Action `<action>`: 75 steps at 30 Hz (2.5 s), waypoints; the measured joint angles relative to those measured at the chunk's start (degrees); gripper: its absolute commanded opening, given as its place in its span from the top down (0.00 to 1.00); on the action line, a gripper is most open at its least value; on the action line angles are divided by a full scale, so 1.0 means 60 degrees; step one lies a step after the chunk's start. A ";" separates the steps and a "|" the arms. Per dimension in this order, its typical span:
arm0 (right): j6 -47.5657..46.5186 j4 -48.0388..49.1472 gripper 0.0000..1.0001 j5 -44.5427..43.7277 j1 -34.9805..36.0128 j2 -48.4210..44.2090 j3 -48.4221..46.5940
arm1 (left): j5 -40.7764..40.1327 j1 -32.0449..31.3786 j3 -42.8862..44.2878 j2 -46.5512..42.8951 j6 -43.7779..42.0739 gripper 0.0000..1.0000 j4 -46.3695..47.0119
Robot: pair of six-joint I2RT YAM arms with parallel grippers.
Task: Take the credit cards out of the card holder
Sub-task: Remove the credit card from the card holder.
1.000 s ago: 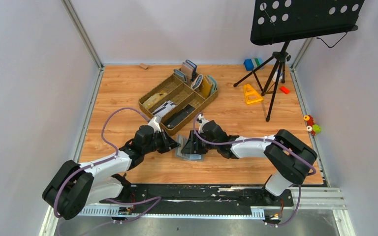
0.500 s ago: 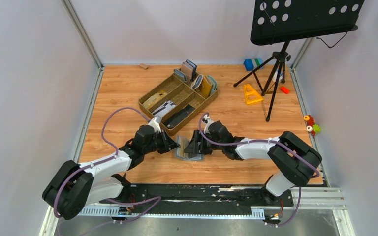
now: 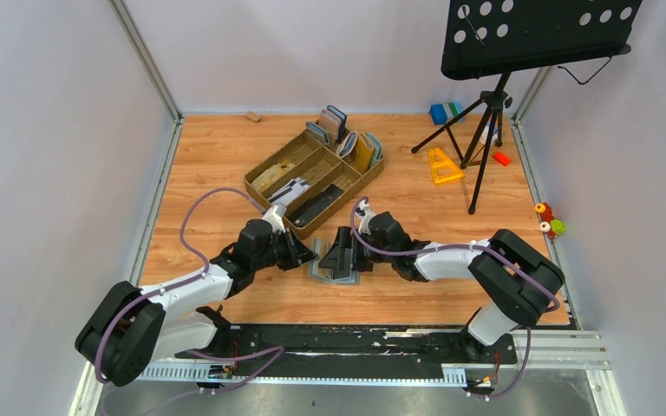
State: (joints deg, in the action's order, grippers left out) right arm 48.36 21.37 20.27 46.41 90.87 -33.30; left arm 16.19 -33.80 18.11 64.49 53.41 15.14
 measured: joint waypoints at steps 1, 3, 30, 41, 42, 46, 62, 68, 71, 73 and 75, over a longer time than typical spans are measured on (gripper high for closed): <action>0.0022 0.0106 0.04 0.0047 -0.0011 -0.0015 0.0015 | 0.0004 0.0004 0.0011 0.0018 0.0000 0.92 -0.0004; 0.0044 0.0339 0.05 0.0113 -0.0044 -0.0058 0.0153 | 0.0026 0.0004 0.0022 0.0062 0.0000 0.92 0.0007; 0.1115 0.3016 0.24 0.0976 -0.0714 0.0106 0.1650 | 0.0233 -0.0022 0.0051 0.0506 -0.0022 0.89 0.0299; 0.1180 0.3111 0.58 0.0954 -0.0980 -0.0284 0.2208 | 0.0299 -0.0033 -0.0160 0.0918 0.0044 0.90 0.0965; 0.1173 0.3100 0.62 0.0951 -0.0994 -0.0317 0.2233 | 0.0306 -0.0033 -0.0168 0.0933 0.0044 0.90 0.1009; 0.1151 0.3020 0.76 0.0892 -0.1013 -0.0342 0.2251 | 0.0321 -0.0033 -0.0259 0.0951 0.0051 0.90 0.1188; 0.0834 0.2182 0.89 0.0878 -0.0965 -0.0018 0.1814 | 0.1002 -0.0040 -0.0375 0.1399 0.0259 0.35 0.2313; 0.0463 0.1279 0.89 0.0554 -0.0769 -0.0368 0.1413 | 0.1042 -0.0040 -0.0375 0.1395 0.0248 0.29 0.2379; 0.0339 0.1031 0.89 0.0448 -0.0747 -0.0481 0.1344 | 0.1038 -0.0040 -0.0375 0.1392 0.0222 0.38 0.2375; 0.0291 0.0900 0.88 0.0408 -0.0747 -0.0481 0.1333 | 0.1038 -0.0040 -0.0375 0.1392 0.0208 0.45 0.2361; 0.0248 0.0790 0.87 0.0379 -0.0747 -0.0481 0.1333 | 0.1027 -0.0040 -0.0364 0.1435 0.0146 0.55 0.2291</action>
State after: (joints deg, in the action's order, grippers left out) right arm 49.84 26.11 22.55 41.93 87.99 -25.30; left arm 22.35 -34.04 15.92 73.10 54.28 28.88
